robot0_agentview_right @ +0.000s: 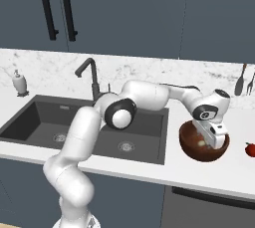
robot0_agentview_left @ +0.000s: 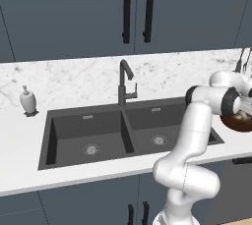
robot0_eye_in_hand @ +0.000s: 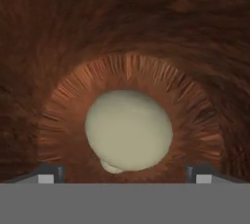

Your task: Pick the mushroom from the sink and place it in the bowl. Then pick the bowl and place it in the microwave. Then close the microwave door and press the start button.

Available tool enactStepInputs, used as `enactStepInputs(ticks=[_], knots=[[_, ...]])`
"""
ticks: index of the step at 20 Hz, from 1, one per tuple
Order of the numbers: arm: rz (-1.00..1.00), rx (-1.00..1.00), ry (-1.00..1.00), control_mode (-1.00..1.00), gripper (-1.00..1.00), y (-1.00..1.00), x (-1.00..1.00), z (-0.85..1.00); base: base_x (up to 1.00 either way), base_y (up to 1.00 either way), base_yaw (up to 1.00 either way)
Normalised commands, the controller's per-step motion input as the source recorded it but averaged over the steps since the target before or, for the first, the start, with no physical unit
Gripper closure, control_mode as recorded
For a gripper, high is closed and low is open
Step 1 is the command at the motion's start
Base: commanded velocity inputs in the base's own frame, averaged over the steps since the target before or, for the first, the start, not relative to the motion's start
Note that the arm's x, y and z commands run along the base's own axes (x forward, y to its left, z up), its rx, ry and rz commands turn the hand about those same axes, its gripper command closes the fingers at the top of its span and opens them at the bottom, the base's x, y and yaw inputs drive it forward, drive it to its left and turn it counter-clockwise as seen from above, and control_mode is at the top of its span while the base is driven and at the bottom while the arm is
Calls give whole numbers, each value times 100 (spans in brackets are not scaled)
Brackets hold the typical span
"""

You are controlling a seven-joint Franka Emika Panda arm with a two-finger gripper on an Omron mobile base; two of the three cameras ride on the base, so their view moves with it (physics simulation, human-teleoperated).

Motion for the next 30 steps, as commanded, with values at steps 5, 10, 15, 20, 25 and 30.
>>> enactStepInputs(ticks=[5,10,15,20,25,30], knots=[[0,0,-3,-100,-100,9,-48,39,0,0,0],[0,0,-2,-100,-100,9,-37,40,0,0,0],[0,0,-4,-100,-100,3,-38,28,0,0,0],[-3,0,-4,-100,-100,0,-37,2,0,0,0],[-7,0,-1,-100,-100,-11,-20,-7,0,0,0],[-13,0,0,-100,-100,-17,6,-26,0,0,0]])
